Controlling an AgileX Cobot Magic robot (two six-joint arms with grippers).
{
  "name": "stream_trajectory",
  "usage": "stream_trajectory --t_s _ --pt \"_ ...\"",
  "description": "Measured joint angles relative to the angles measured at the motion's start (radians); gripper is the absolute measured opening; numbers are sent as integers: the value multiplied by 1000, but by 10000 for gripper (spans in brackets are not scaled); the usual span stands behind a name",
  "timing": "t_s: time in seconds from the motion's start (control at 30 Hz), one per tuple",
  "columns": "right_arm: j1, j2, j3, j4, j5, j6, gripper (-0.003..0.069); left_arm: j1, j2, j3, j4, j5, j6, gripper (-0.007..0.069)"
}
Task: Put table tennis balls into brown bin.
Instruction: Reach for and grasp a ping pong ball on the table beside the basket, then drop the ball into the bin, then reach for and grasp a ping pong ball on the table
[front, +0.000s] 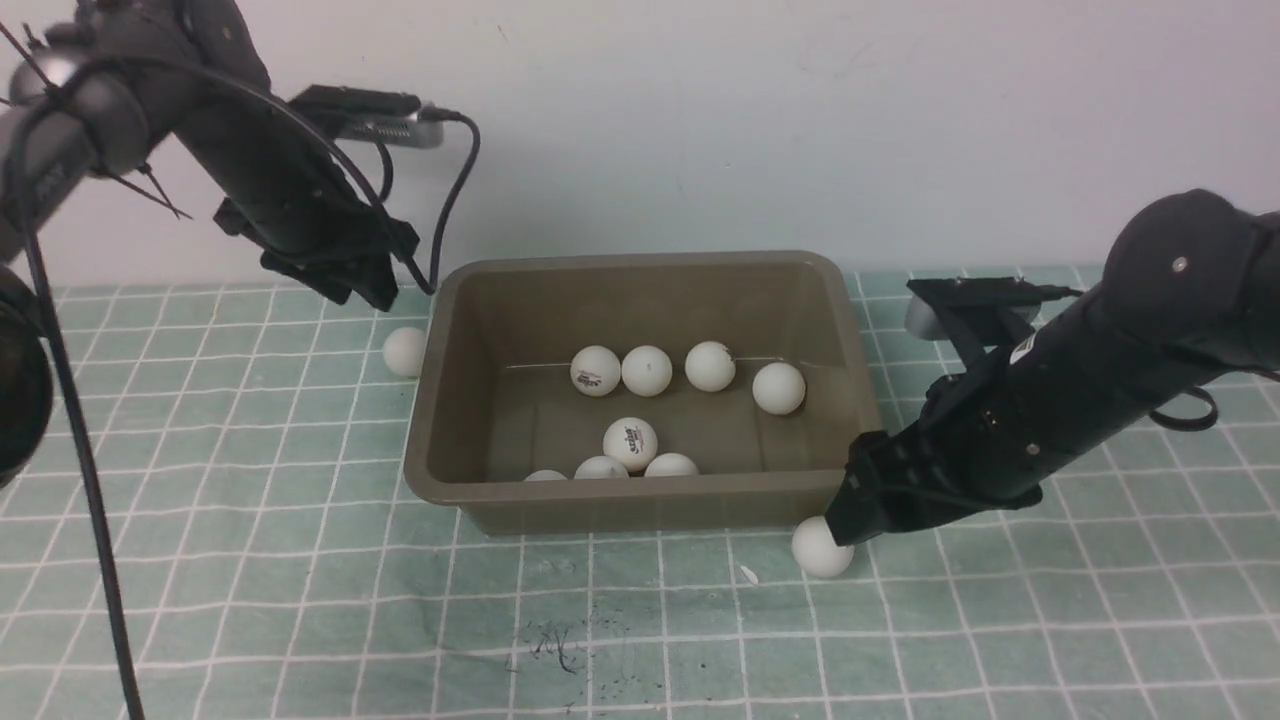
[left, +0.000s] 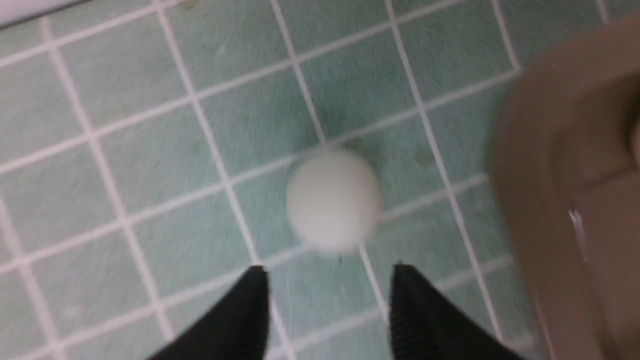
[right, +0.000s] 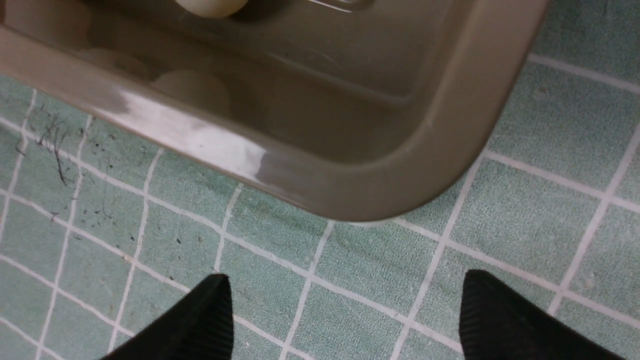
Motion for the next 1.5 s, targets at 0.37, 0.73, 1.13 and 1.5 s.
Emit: stream_trajectory --t_s 0.37,0.73,1.13,1.5 --pt "0 0 0 0 28 0 584 -14 112 1 55 23 -99 369" --pt "1 -116 100 -81 -5 17 494 -14 -31 1 130 110 -113 352" --pt "72 11 225 131 -441 -171 528 -124 -87 0 -145 116 10 358" --pt "110 137 224 224 -619 -246 351 -130 -92 -87 -18 118 -111 202"
